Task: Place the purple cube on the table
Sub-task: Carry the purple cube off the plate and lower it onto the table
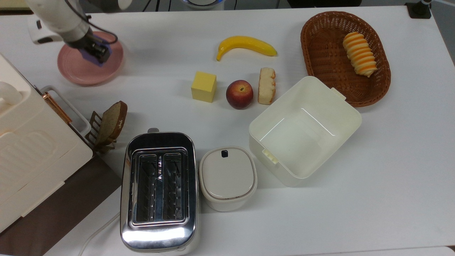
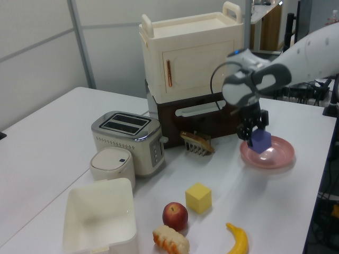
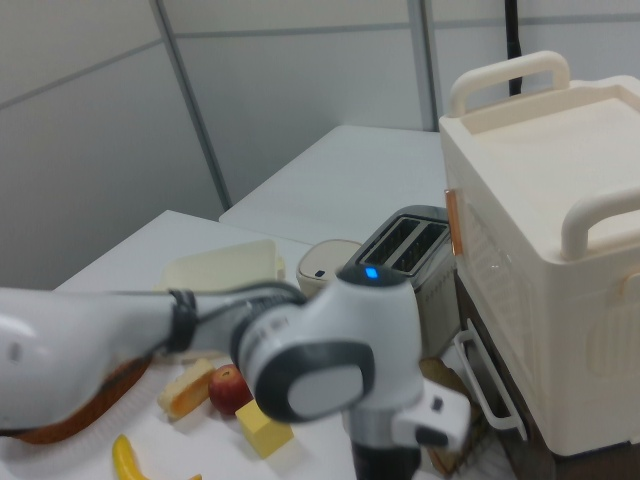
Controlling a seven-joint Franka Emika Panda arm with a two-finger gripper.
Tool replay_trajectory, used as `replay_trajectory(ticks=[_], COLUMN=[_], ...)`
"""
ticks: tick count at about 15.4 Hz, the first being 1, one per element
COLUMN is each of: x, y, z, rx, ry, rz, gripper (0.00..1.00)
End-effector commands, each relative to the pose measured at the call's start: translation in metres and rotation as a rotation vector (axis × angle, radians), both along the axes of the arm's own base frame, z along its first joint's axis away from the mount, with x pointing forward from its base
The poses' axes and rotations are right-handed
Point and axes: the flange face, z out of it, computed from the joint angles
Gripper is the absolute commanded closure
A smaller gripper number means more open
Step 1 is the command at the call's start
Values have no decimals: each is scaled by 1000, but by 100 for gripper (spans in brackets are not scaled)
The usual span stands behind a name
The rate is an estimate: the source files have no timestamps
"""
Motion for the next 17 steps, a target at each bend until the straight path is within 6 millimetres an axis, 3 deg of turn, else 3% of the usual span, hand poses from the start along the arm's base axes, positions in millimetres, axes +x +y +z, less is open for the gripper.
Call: replay_trajectory(ticks=[1,2,4,6,8,11,14,17], x=[16,29,49,57,61,68,73,66], y=[43,68,112,137,149,161,178,212], z=[33,24,-3,-20,-27,-28,-7,52], rx=[11,-7,-37,-47,-52,-65,-47,7], ry=[-9,-8,5,25,27,-7,-39,-74], rz=[53,45,55,89,108,122,162,212], gripper=[73,64,56,54,48,0,0,0])
